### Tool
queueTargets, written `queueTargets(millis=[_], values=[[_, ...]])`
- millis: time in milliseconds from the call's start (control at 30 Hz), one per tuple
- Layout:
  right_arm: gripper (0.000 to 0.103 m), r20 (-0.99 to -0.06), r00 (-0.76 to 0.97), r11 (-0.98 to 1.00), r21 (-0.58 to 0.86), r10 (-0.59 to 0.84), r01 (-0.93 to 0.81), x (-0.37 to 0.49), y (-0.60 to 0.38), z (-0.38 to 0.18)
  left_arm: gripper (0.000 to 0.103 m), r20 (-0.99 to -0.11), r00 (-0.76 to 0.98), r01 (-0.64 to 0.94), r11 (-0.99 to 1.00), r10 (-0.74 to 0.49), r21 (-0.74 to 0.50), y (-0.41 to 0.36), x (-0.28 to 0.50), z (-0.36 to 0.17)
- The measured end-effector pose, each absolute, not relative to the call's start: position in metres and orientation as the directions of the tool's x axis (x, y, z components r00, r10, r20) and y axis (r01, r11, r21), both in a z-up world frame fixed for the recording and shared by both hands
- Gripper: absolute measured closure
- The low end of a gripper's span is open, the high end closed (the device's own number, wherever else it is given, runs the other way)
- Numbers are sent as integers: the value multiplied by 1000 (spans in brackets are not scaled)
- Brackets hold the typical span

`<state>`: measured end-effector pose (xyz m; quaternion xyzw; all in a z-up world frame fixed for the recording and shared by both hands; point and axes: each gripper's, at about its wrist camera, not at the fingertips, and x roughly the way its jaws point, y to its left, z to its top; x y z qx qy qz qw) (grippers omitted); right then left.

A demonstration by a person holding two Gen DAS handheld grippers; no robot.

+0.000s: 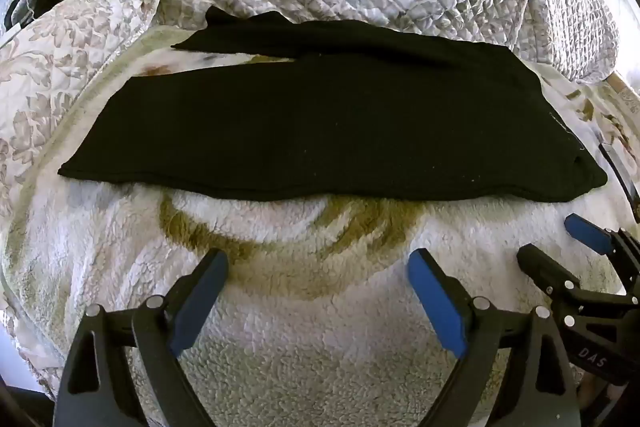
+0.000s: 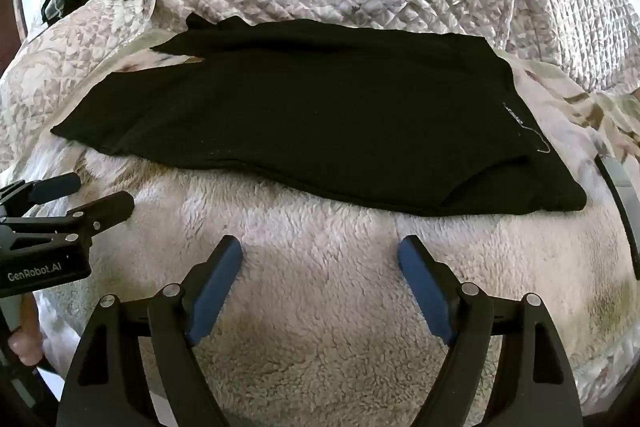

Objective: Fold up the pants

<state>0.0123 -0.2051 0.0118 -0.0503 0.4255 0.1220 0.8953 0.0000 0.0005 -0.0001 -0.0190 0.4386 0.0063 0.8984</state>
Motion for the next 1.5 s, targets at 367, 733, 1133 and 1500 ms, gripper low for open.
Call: queueTargets(millis=[367, 733, 1133, 1500], values=[[21, -771, 611, 965, 14, 177, -262, 13, -206, 12, 10, -789, 614, -27, 999, -2, -24, 0, 0, 0], [21, -768, 615, 965, 12, 177, -263, 13, -205, 13, 9, -789, 614, -27, 999, -2, -23, 0, 0, 0], [21, -767, 617, 965, 11, 176, -262, 12, -204, 13, 9, -790, 613, -26, 999, -3, -25, 0, 0, 0], [21, -767, 618, 965, 9, 175, -263, 12, -203, 13, 8, -790, 613, -27, 999, -4, -26, 0, 0, 0]])
